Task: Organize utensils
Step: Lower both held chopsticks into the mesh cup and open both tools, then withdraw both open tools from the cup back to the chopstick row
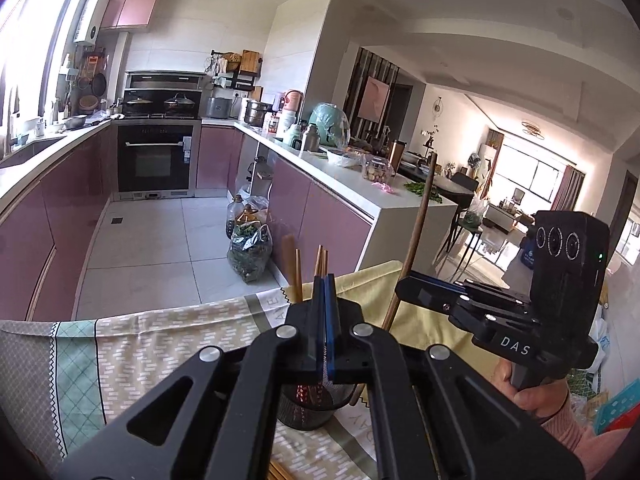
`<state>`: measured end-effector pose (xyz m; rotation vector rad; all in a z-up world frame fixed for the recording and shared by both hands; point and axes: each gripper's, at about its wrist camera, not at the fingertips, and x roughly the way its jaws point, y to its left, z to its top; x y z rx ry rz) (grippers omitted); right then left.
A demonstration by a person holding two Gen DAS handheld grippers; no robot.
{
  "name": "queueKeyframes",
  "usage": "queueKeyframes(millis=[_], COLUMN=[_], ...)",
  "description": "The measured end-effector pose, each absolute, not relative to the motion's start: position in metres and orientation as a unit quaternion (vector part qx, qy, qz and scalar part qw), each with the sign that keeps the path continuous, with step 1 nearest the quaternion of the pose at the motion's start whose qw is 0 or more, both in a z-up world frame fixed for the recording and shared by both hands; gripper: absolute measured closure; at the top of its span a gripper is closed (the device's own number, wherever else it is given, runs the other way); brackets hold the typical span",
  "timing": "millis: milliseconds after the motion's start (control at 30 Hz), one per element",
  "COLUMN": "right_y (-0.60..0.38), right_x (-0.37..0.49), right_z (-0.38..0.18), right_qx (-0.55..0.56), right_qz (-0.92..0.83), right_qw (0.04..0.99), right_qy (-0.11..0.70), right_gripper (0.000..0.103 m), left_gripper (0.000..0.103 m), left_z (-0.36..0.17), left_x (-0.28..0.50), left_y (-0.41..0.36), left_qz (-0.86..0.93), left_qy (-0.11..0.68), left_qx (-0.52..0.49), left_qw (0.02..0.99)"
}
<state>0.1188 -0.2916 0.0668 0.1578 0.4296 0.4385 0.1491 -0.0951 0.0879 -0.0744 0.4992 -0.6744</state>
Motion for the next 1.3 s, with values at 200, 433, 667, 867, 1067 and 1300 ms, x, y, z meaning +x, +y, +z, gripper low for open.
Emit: queueKeyframes(millis=[200,433,667,867,1067,1300], right_y=[-0.295,-0.296,-0.289,-0.285,-0.286,-0.272], right_x=[0.127,0.139,0.163,0.173,0.165,0.121], right_z=[0.063,0.063,0.034,0.014,0.007,0.016], right_qx=[0.089,0.096,0.093,0.091,0.091,0.07], right_qz=[0.214,0.203,0.203,0.188,0.186,0.224], right_qw=[0.95,0.953,0.936,0.925,0.925,0.929], right_qy=[0.21,0.201,0.273,0.319,0.319,0.287], right_gripper=[0.097,0.097,0.097,0.09,0.083,0.066], left_gripper=[0.102,0.102,0.101,0.097,0.08,0.06], left_z=[0.07,0.047,0.031,0.021,0.011,-0.009], left_x=[0.164,0.172,0.171,0.167,0.159,0.141], left_y=[-0.104,-0.107,-0.107,-0.103,-0.094,-0.072], left_qz=[-0.323,-0.324,-0.323,-0.318,-0.303,-0.268], left_qy=[0.271,0.295,0.307,0.315,0.316,0.326], left_qx=[-0.032,-0.025,-0.012,-0.008,-0.002,0.005], left_qw=[0.906,0.898,0.895,0.894,0.899,0.907])
